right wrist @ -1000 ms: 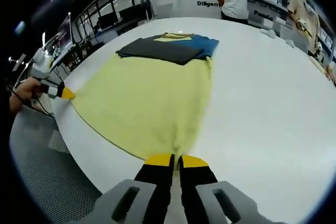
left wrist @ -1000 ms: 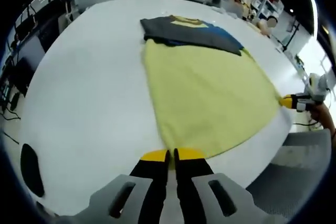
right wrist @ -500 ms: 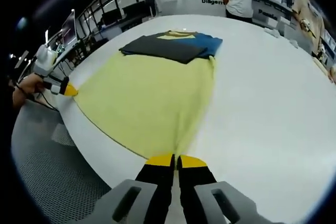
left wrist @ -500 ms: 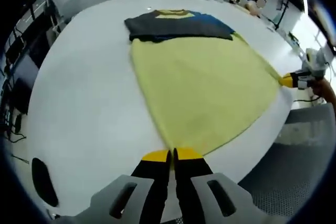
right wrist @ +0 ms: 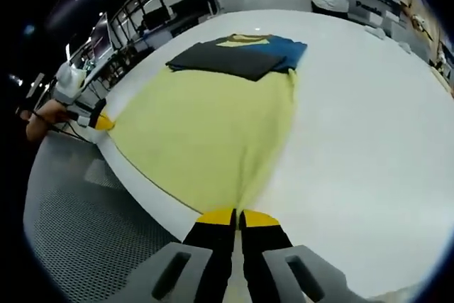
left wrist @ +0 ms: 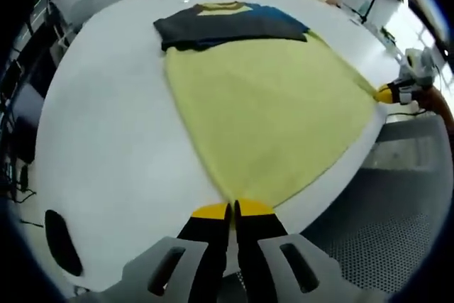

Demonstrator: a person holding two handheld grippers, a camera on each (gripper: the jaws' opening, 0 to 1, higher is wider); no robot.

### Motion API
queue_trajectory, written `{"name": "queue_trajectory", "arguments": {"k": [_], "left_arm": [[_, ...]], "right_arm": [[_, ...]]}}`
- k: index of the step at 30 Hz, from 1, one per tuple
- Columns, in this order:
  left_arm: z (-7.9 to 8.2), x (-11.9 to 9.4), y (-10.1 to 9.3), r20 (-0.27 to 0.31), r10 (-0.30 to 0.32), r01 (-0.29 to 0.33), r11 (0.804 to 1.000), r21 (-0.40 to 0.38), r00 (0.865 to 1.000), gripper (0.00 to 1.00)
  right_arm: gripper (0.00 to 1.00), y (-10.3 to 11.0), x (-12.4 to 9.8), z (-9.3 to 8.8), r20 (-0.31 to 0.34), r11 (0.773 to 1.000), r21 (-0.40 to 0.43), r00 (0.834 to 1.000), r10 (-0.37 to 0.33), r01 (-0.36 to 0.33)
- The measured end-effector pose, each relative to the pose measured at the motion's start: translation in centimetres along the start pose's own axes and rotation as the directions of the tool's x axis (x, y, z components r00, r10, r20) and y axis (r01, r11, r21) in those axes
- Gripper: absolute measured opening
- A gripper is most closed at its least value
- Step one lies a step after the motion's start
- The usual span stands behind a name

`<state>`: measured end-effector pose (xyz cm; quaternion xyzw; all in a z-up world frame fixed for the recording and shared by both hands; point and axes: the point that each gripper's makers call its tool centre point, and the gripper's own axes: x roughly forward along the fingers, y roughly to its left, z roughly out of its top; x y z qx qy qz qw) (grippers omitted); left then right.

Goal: Fold the garment on the visible template until the final outline fits inside the template.

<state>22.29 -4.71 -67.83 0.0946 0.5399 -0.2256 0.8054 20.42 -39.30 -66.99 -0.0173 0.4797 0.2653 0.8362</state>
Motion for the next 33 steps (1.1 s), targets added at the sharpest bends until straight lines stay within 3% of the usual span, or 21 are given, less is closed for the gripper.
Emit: {"name": "queue_trajectory", "arguments": {"k": [13,20,33], "left_arm": [[-1.8,-0.6,-1.2,-0.053,-0.026,0.028,0.998,0.055,0.998,0.01],[-2.5,-0.7,-1.9,-0.065,-0.045,0.048,0.998,0.041,0.997,0.01],[-3.4,-1.0,-2.6,-0.088,-0.076,0.077,0.997,0.010,0.993,0.01]], "right_arm": [[0.00,0.7,-0.5,-1.4,-0.057,1.000,-0.003,0.998,0.009,-0.010],[0.00,0.6,-0.9,-2.1,-0.090,0.999,0.042,0.996,-0.004,0.008],[0.00,1.2,-1.8,-2.5,-0.139,1.000,0.027,0.990,0.016,-0.012]]}}
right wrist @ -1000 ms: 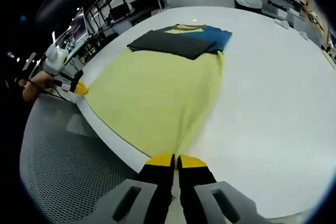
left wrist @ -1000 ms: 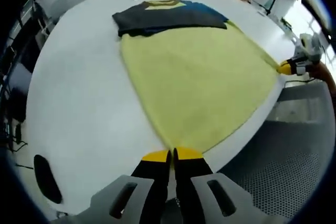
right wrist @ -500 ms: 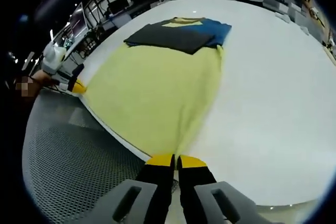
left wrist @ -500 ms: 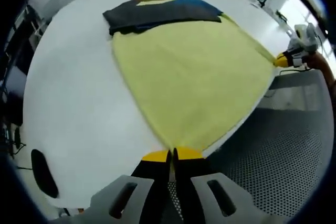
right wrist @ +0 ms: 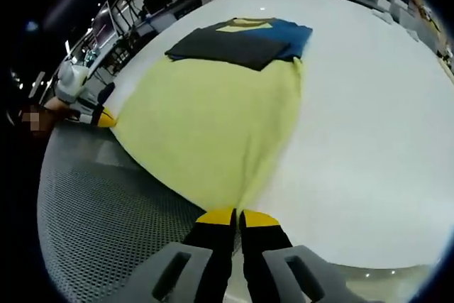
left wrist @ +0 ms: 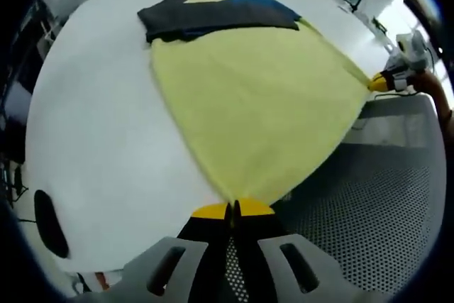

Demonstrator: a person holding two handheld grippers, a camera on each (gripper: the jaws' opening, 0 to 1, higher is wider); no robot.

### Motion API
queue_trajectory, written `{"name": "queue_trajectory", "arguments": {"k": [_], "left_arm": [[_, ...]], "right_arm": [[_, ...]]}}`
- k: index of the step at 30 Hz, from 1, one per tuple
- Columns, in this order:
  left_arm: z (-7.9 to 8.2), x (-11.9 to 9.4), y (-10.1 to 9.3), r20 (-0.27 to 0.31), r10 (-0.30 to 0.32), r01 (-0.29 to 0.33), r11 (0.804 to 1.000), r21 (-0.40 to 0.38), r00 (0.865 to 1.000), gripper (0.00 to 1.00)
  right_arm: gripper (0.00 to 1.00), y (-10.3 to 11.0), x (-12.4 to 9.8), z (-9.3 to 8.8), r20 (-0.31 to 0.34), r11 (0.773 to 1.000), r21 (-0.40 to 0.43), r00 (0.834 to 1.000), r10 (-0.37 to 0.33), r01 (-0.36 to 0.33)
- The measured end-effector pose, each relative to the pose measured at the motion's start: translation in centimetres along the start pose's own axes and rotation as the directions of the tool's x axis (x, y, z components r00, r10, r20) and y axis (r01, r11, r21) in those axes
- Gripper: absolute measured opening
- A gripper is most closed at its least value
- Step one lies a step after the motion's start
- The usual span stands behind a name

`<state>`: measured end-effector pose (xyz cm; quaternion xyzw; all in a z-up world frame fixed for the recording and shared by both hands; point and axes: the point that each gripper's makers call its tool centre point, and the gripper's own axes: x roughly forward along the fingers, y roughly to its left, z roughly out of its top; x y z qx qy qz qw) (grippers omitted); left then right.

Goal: Fold the garment on the visible template until the final outline fits inside the template.

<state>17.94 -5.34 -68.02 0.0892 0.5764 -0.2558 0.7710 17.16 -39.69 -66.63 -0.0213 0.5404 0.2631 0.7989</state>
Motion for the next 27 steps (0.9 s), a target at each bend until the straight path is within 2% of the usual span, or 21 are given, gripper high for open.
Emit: {"name": "queue_trajectory", "arguments": {"k": [3,12,19,27], "left_arm": [[-0.3,0.0,-0.4,-0.010,-0.005,0.005,1.000,0.009,1.000,0.01],[-0.3,-0.2,-0.3,-0.010,-0.011,0.011,1.000,-0.009,1.000,0.01],[0.1,-0.9,-0.4,0.008,-0.020,0.021,0.999,-0.026,1.000,0.01],[1.4,-2.1,-0.3,0.061,-0.021,0.024,0.998,-0.053,0.998,0.01]], "right_arm": [[0.00,0.2,0.0,-0.3,-0.024,1.000,-0.029,1.000,-0.002,0.002],[0.00,0.8,-0.4,0.0,-0.038,0.999,-0.031,0.999,0.018,-0.019],[0.00,0.3,-1.2,0.8,0.000,1.000,0.000,1.000,0.021,-0.021],[0.00,0.4,-2.1,2.5,0.052,0.999,0.027,0.998,0.027,-0.029]]}}
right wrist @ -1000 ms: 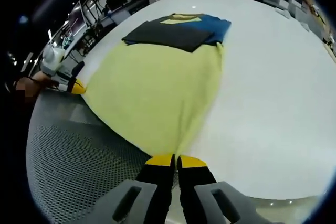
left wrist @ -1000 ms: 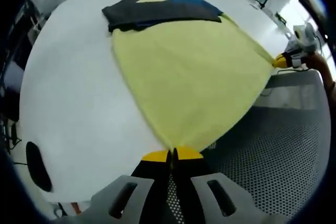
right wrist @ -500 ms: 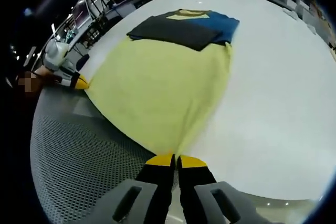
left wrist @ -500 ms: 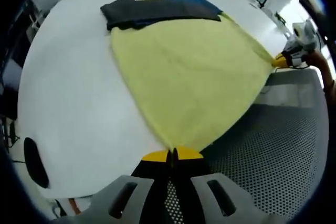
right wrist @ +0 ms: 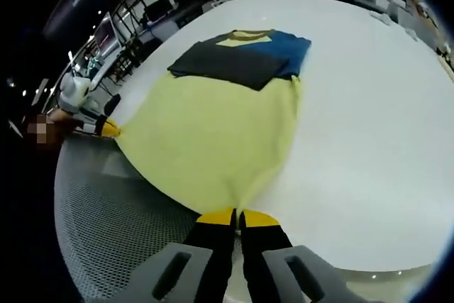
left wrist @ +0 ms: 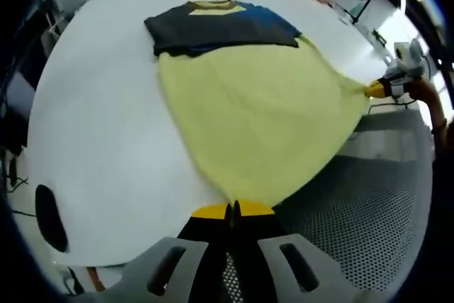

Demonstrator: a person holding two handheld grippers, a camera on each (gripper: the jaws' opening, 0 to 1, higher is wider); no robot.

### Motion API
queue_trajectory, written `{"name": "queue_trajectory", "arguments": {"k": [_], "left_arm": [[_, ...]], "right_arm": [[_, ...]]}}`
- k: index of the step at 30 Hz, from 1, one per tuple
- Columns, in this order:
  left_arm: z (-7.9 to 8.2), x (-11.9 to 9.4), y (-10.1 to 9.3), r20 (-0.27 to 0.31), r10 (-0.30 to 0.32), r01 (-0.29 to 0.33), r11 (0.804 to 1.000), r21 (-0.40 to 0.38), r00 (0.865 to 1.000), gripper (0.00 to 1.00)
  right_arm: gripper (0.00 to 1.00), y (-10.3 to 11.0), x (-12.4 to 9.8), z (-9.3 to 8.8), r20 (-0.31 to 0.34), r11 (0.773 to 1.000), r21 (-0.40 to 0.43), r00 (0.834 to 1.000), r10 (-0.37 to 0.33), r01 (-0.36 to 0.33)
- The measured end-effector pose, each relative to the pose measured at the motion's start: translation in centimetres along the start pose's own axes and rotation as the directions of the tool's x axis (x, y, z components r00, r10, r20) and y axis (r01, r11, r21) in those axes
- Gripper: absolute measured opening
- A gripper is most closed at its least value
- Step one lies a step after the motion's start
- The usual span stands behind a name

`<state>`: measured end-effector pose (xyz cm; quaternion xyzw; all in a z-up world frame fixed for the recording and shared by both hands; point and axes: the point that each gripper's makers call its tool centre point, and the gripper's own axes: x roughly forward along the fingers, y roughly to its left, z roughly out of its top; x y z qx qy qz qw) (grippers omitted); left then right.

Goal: Fold the garment on the visible template until the final outline fits inside the template.

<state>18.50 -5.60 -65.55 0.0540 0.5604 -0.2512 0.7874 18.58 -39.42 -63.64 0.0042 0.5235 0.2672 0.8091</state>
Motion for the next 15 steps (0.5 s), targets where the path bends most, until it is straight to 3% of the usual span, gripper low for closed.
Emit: {"name": "queue_trajectory", "arguments": {"k": [7,15], "left_arm": [[2.2,-1.7,0.6,0.100,0.028,-0.025,0.999,-0.032,0.995,0.01],[4.1,-2.4,1.6,0.158,0.049,-0.036,0.996,-0.084,0.986,0.01]], "right_arm": [[0.00,0.2,-0.8,1.5,0.029,1.000,-0.013,1.000,-0.009,0.010],[0.00,0.0,-2.0,3.7,0.098,1.000,0.007,0.995,-0.018,0.018]]}}
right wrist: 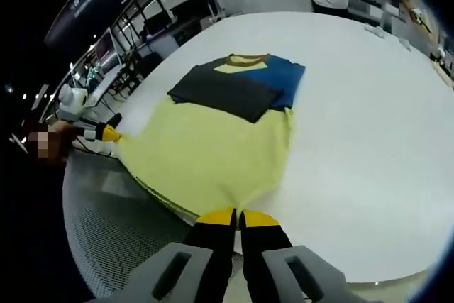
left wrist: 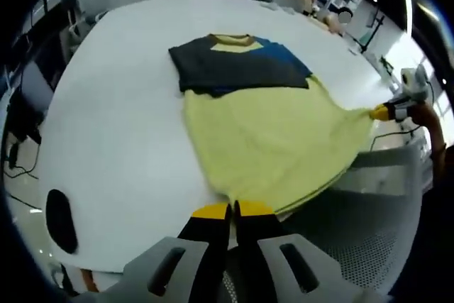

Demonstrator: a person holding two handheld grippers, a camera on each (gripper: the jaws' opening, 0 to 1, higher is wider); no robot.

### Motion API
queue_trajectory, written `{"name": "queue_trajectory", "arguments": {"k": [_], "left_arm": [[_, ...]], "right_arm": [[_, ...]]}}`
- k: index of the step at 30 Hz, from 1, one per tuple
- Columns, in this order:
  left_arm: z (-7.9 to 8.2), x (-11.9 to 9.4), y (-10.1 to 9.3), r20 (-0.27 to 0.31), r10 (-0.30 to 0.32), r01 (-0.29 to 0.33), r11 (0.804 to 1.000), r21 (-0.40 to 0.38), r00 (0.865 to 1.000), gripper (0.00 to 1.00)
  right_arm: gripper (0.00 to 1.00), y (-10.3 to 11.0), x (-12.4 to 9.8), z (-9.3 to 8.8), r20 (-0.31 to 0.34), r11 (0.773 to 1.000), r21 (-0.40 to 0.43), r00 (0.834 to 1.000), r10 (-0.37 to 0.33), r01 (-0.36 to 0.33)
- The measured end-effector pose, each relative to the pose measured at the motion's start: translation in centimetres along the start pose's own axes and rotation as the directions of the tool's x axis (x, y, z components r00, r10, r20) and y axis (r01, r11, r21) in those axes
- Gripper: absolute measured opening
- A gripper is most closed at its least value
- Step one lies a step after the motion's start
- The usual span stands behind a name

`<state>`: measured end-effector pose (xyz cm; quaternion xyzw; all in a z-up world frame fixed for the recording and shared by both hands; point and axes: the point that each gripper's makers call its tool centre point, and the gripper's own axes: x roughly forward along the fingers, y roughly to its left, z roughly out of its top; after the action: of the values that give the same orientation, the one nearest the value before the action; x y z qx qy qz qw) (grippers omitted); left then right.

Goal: Fold the garment on the visible template until the final outline fits inside the template.

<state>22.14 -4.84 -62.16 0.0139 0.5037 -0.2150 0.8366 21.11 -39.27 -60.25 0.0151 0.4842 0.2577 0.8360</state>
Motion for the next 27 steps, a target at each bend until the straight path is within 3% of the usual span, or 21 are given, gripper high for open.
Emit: {"name": "queue_trajectory", "arguments": {"k": [7,13,19,27], "left_arm": [[1.7,-0.5,0.3,0.054,0.005,-0.005,1.000,-0.008,0.999,0.01],[3.7,-1.1,0.9,0.134,0.030,-0.025,0.999,-0.035,0.991,0.01],[6.2,-1.6,1.3,0.205,0.049,-0.032,0.996,-0.082,0.978,0.01],[8.9,-2.2,2.0,0.275,0.058,-0.020,0.990,-0.138,0.960,0.01]], "right_arm": [[0.00,-0.3,-0.5,1.8,0.059,1.000,0.022,0.998,-0.003,0.001],[0.00,-0.4,-0.9,3.5,0.121,0.999,0.041,0.993,-0.002,-0.003],[0.00,-0.7,-1.8,6.6,0.251,0.994,0.102,0.968,0.003,-0.029],[0.00,-1.3,-2.3,9.2,0.324,0.990,0.133,0.946,0.002,-0.048]]}}
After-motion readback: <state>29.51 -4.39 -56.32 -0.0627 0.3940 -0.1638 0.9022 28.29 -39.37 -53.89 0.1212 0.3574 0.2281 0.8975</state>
